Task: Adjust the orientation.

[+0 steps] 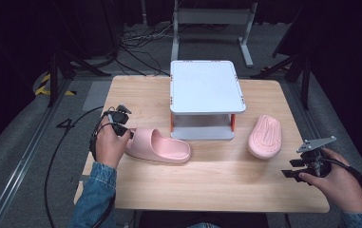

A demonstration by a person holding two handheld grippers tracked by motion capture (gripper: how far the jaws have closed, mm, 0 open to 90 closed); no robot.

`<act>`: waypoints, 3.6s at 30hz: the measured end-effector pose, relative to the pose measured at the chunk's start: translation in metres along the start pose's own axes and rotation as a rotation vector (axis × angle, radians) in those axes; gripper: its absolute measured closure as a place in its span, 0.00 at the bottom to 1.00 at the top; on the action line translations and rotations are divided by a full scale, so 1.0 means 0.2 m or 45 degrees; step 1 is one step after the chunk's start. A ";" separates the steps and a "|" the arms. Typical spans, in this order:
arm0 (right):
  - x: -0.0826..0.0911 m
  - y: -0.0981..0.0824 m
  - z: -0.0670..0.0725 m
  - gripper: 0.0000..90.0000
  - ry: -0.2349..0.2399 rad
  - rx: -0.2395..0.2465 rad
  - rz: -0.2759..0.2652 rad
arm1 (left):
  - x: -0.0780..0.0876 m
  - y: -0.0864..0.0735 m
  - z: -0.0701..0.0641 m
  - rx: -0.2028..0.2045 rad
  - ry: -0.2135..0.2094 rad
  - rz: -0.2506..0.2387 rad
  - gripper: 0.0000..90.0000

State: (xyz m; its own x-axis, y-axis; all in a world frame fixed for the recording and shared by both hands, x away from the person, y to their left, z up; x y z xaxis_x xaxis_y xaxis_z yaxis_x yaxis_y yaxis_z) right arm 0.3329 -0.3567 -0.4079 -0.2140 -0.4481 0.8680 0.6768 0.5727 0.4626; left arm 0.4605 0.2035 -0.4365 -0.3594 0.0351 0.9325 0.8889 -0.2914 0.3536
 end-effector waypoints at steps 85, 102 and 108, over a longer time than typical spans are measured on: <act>-0.05 0.10 0.01 0.51 0.032 0.080 -0.012 | 0.21 -0.13 -0.88 -0.518 0.085 -0.112 0.69; -0.01 0.02 0.01 0.51 0.012 0.030 -0.014 | 0.29 0.01 -0.94 -0.627 0.130 -0.217 0.83; 0.00 -0.01 -0.01 0.51 0.003 0.009 -0.020 | 0.30 0.10 -0.97 -0.697 0.162 -0.241 0.88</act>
State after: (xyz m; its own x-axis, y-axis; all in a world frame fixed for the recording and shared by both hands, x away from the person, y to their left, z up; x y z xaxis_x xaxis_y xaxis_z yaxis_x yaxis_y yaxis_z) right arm 0.3319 -0.3591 -0.4086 -0.2229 -0.4591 0.8600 0.6681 0.5705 0.4777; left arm 0.4010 0.0143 -0.3881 -0.5587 0.0297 0.8289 0.5421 -0.7432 0.3920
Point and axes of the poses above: each handheld gripper's, and its own axes: x roughly backward along the jaws, y roughly out of its top, z roughly to its left, the point moved 3 cm from there along -x, roughly forward along the jaws, and after that the axes turned 12 degrees about y, right-handed, at the moved point
